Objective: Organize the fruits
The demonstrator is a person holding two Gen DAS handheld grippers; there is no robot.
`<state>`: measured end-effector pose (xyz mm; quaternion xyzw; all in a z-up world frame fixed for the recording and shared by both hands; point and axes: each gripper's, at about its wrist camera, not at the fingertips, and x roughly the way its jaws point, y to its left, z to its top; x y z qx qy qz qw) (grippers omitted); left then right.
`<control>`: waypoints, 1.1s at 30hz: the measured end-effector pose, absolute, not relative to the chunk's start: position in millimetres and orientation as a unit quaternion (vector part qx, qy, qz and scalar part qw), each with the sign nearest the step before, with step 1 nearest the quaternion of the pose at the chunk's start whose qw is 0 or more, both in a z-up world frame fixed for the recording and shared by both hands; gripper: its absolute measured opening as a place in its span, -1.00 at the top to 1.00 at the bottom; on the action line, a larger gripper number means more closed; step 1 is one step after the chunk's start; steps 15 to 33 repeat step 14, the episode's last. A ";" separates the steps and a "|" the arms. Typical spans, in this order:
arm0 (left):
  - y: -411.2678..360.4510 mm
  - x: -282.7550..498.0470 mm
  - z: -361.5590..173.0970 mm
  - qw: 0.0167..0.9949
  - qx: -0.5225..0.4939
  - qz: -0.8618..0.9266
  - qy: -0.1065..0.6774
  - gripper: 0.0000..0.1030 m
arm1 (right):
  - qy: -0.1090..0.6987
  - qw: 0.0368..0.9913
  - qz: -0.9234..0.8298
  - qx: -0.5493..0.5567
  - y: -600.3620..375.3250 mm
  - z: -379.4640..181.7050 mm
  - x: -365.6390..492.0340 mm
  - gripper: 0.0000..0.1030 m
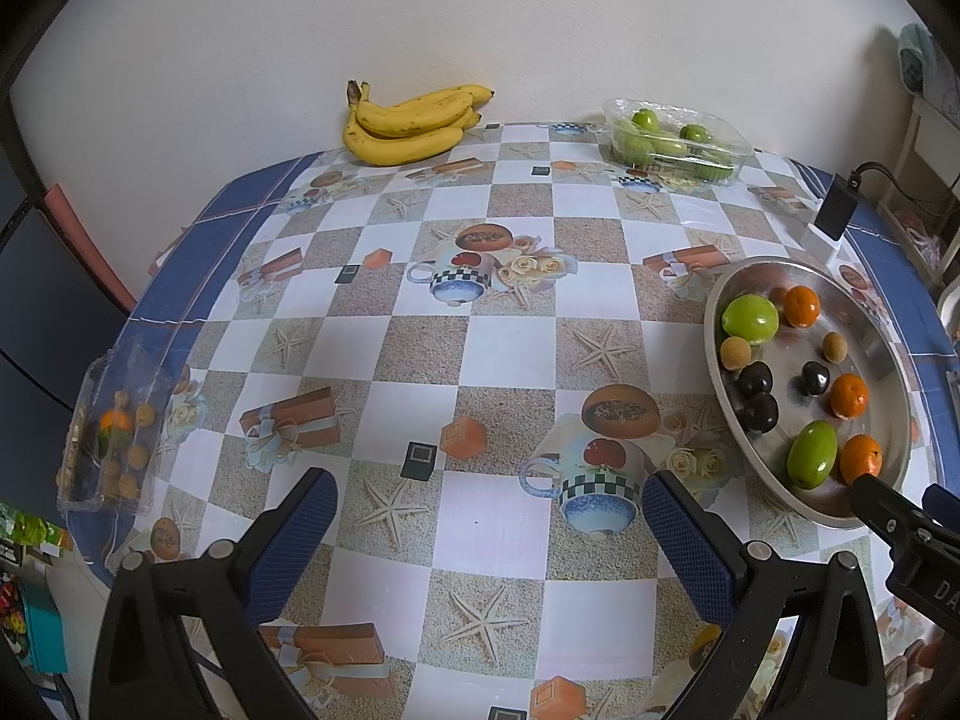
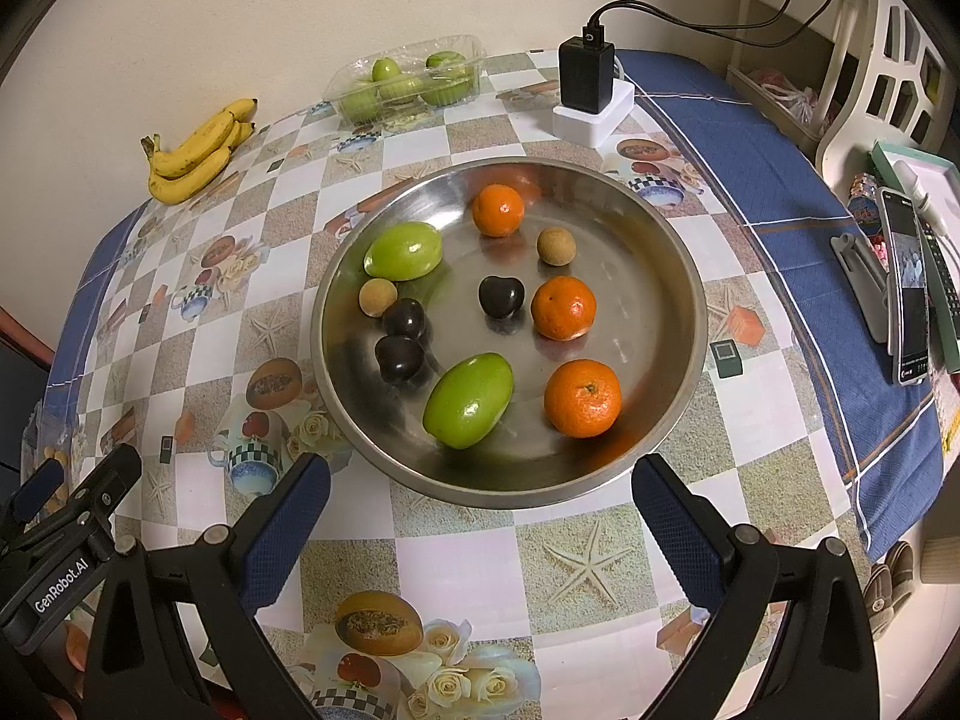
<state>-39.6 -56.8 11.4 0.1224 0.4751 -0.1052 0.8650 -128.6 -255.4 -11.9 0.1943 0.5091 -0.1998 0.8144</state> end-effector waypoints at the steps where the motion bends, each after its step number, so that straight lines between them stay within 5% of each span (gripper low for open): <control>1: -56.8 -39.6 11.3 0.865 0.123 -0.105 0.475 -1.00 | 0.509 0.814 -0.200 0.194 -255.5 -11.9 -128.6 -0.95; 33: -55.9 -41.5 13.6 0.869 0.122 -0.111 0.467 -1.00 | 0.509 0.814 -0.200 0.194 -255.7 -12.2 -128.4 -0.95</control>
